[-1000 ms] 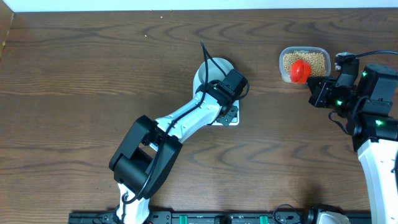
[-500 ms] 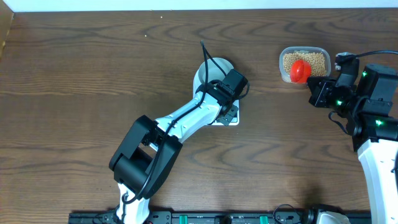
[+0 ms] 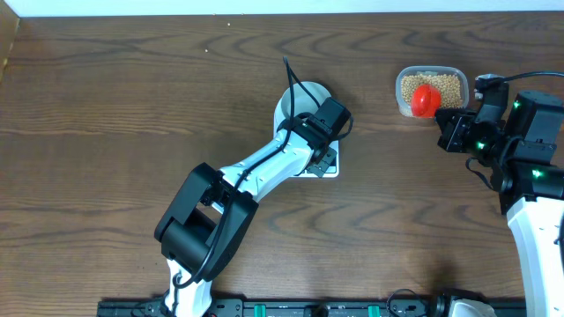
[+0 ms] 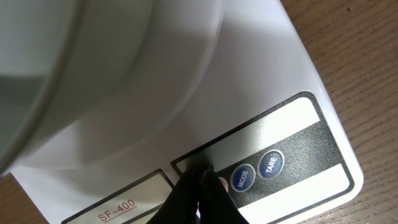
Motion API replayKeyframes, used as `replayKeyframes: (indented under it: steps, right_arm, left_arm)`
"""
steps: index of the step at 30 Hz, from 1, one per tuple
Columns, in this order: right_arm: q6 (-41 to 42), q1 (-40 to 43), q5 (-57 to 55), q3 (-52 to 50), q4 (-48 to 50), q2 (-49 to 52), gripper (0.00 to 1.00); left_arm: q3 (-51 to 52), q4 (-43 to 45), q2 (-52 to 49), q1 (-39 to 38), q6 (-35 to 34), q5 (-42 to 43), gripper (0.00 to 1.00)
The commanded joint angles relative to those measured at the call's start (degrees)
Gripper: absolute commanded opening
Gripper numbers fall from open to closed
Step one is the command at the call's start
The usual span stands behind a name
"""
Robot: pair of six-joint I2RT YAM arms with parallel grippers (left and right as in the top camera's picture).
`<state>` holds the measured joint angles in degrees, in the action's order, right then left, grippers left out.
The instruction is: Scoop item into bowl and weigh 50g on scale
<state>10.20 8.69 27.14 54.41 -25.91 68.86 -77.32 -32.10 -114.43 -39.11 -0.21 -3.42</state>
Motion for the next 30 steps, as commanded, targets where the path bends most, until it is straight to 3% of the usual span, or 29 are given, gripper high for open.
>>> replayKeyframes:
  steps: [1, 30]
  right_arm:
    - [-0.7, 0.7, -0.3, 0.9, 0.0, -0.7, 0.01]
    - [-0.7, 0.7, -0.3, 0.9, 0.0, -0.7, 0.01]
  left_arm:
    - [1.0, -0.4, -1.2, 0.2, -1.0, 0.6, 0.07]
    - [2.0, -0.7, -1.3, 0.1, -5.1, 1.5, 0.07]
